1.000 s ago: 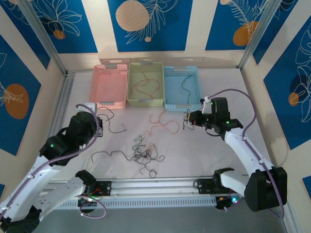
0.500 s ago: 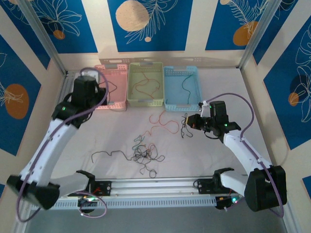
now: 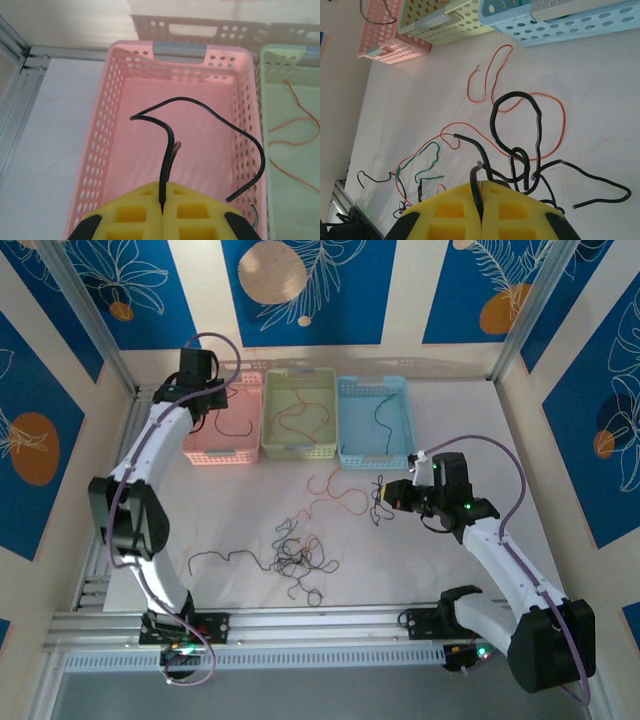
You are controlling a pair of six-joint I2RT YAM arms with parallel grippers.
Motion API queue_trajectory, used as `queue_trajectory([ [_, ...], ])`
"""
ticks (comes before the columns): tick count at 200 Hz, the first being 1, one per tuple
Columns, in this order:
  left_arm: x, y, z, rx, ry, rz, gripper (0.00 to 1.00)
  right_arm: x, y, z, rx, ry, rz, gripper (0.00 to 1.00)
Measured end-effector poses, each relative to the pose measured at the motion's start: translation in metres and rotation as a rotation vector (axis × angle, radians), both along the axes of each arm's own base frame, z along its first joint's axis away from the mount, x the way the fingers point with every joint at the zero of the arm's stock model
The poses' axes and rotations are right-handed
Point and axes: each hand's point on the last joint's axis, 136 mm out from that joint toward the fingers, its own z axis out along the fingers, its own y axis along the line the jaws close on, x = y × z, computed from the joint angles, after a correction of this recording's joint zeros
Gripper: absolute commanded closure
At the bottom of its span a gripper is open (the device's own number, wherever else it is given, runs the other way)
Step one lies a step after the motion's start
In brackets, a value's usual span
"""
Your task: Untangle the cables
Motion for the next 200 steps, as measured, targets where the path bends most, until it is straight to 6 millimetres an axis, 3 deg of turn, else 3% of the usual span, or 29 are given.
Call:
queue_trajectory([
  [39, 0.028, -0.003, -0.048, 0.022, 0.074, -0.029, 0.56, -0.001, 0.001, 0.000, 0.003, 0.003, 0.005, 1.00],
  [67, 0.025, 0.003, -0.078, -0.004, 0.156, -0.025, 0.41, -0.003, 0.003, 0.000, 0.005, 0.003, 0.014, 1.00],
  [93, 0.010, 0.000, -0.069, -0.068, 0.157, -0.039, 0.38, -0.005, 0.005, 0.002, 0.020, 0.005, 0.027, 1.00],
  [123, -0.048, -0.023, -0.025, -0.218, 0.107, -0.132, 0.38, -0.013, 0.013, 0.013, 0.059, -0.002, 0.060, 1.00],
  [139, -0.091, -0.048, 0.004, -0.330, 0.032, -0.244, 0.36, -0.019, 0.019, 0.025, 0.092, -0.011, 0.084, 1.00],
  [153, -0.129, -0.074, 0.018, -0.434, -0.024, -0.355, 0.34, -0.023, 0.027, 0.041, 0.126, -0.033, 0.113, 1.00],
  [168, -0.167, -0.107, 0.017, -0.550, -0.034, -0.484, 0.33, -0.026, 0.036, 0.061, 0.154, -0.065, 0.152, 1.00],
  [200, -0.249, -0.183, -0.015, -0.700, 0.123, -0.758, 0.31, -0.037, 0.064, 0.093, 0.179, -0.138, 0.270, 1.00],
])
